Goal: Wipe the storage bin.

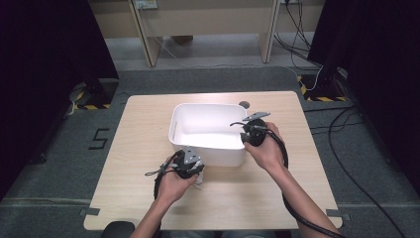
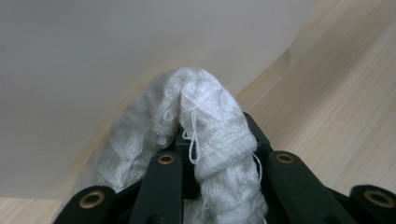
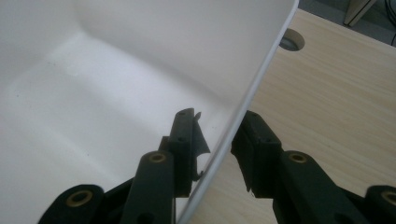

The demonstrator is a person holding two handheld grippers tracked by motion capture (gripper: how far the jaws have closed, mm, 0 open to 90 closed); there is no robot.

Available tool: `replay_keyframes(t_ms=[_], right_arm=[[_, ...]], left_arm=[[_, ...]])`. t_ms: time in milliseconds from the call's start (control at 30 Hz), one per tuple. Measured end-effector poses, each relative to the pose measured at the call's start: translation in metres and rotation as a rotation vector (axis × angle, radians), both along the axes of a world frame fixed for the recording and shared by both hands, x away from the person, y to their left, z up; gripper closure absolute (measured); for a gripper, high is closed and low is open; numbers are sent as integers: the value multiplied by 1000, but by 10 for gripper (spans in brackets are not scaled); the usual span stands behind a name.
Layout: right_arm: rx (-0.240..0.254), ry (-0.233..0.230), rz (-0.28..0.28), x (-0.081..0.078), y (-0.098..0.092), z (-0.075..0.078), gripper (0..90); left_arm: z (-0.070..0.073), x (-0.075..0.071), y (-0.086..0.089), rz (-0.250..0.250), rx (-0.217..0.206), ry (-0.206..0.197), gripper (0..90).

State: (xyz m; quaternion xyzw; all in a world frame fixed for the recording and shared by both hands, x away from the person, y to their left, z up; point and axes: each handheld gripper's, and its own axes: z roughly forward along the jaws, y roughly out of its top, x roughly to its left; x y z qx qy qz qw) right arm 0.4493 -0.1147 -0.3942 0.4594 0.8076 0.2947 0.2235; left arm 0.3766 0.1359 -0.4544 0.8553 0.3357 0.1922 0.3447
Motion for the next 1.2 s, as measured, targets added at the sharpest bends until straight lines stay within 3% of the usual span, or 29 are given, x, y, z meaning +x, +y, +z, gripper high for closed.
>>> replay_keyframes(t_ms=[867, 1200], right_arm=[[-1, -3, 3, 0, -1, 0, 690], [-2, -6, 2, 0, 0, 0, 690]], left_arm=[[38, -6, -9, -27, -42, -67, 746], [44, -7, -10, -32, -43, -79, 746]])
